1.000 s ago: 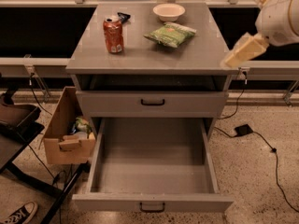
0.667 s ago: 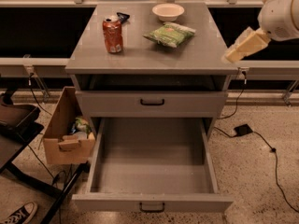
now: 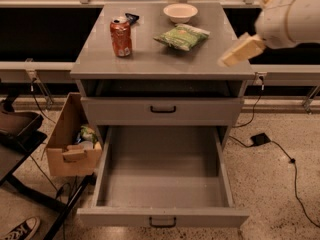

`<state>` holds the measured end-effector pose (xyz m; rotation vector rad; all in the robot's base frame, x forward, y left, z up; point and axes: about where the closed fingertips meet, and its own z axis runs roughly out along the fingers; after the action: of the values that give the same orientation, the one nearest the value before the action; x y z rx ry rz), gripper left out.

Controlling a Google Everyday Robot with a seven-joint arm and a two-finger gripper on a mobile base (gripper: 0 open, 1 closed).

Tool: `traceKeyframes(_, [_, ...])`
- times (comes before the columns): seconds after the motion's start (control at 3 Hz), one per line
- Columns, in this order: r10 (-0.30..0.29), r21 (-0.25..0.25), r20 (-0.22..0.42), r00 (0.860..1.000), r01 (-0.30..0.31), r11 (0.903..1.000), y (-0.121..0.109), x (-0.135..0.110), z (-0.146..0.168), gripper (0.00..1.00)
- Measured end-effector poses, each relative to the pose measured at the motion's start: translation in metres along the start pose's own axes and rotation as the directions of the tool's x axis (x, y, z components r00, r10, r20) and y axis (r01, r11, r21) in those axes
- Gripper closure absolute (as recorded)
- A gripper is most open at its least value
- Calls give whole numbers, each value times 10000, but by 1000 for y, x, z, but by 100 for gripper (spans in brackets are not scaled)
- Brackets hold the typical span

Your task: Place green jalapeno chip bag into middle drawer

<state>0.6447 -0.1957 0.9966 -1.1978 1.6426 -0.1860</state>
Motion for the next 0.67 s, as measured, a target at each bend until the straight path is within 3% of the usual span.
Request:
traceKeyframes(0.33, [508,308,1361,9894,-555,9980,-8,-11,73,0])
traceKeyframes(0.67, [1476,240,2687,9518,-1598,9869,-19,-20,160,0])
